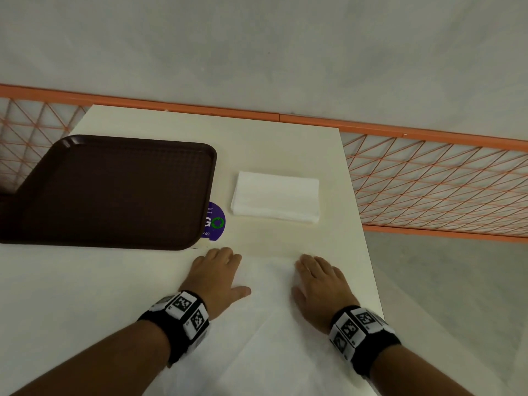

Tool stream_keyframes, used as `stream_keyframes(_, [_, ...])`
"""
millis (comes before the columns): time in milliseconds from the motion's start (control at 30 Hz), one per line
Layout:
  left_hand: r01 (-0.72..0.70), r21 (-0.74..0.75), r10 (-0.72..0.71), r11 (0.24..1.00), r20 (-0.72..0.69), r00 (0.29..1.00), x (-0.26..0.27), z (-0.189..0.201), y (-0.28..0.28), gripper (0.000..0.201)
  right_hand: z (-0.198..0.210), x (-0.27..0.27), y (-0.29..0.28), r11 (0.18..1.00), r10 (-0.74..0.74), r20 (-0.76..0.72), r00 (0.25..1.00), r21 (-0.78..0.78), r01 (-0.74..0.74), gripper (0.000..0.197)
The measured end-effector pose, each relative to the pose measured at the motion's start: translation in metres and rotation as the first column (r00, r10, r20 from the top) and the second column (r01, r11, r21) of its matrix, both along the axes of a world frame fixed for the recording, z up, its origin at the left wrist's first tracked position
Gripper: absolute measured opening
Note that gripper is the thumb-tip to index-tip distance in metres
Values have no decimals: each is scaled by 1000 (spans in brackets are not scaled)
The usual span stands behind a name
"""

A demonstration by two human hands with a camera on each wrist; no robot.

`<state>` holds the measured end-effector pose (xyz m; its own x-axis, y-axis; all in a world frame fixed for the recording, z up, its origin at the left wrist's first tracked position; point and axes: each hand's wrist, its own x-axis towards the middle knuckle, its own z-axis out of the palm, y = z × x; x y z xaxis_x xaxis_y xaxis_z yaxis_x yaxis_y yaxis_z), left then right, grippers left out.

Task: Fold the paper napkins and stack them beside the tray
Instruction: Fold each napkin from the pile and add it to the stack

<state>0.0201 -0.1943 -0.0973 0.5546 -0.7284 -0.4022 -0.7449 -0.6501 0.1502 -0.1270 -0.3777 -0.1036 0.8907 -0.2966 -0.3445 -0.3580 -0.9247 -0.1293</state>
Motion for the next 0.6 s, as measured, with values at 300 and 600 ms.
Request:
stream_keyframes(300, [-207,130,227,970,-166,960,9,29,-32,67,20,44,-9,991,-59,-129,990,112,73,59])
stream_keyframes(600, [-372,-115,301,921,-397,867,13,28,-20,22,22,52,-26,942,-164,-158,974,269,203,27])
